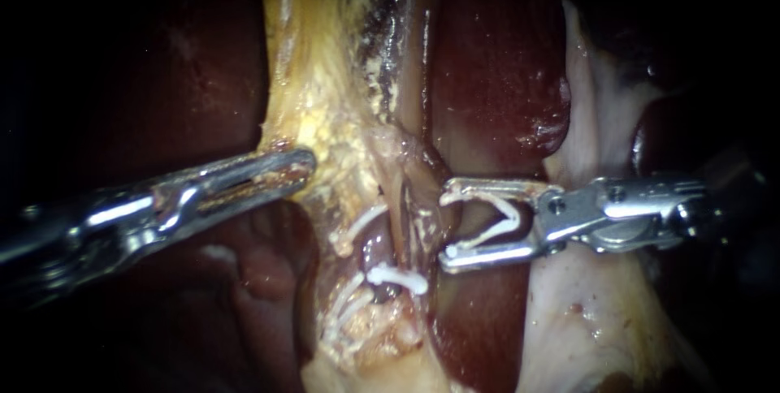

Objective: Clipping second clip right tube

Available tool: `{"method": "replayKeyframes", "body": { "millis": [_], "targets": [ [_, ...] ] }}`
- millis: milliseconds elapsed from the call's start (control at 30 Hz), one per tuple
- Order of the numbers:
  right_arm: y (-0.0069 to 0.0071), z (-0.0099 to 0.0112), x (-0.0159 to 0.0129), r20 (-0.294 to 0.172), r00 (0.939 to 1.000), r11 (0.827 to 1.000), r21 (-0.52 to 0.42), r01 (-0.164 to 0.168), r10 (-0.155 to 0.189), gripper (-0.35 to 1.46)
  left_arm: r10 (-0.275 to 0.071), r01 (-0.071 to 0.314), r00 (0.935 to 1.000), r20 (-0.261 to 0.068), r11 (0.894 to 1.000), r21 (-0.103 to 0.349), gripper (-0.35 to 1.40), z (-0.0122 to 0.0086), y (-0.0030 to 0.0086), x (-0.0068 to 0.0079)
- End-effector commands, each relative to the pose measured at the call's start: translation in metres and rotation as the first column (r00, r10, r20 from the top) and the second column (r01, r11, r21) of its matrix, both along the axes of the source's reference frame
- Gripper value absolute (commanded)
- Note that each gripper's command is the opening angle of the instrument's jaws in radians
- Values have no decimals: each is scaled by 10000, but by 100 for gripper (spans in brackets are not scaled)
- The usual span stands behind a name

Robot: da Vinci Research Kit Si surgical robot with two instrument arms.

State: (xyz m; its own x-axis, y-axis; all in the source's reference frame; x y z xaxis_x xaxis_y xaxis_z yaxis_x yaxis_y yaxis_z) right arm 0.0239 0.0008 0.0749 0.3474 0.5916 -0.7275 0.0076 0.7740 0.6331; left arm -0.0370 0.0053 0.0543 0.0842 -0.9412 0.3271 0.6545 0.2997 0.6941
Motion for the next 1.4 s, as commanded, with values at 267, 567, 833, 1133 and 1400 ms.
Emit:
{"method": "replayKeyframes", "body": {
  "millis": [267,567,833,1133,1400],
  "targets": [
    [-14,39,33,14,9999,9982,586,136,-137,60,-24,24,10000,43,10000,-67,-35,-10,-2,-1],
    [-18,49,64,-174,9998,9939,1091,157,-139,59,-26,27,10000,40,10000,-73,-35,-9,-3,-1],
    [-9,36,42,373,9993,9762,2168,-97,16,-35,-28,29,10000,39,10000,-73,-35,-10,-3,-1],
    [-2,31,35,663,9973,9671,2500,-472,316,-35,-29,30,10000,38,10000,-73,-35,-10,-3,-2],
    [-7,35,36,744,9970,9532,2990,-443,230,-35,-26,26,10000,41,10000,-74,-35,-9,-3,-2]
  ]
}}
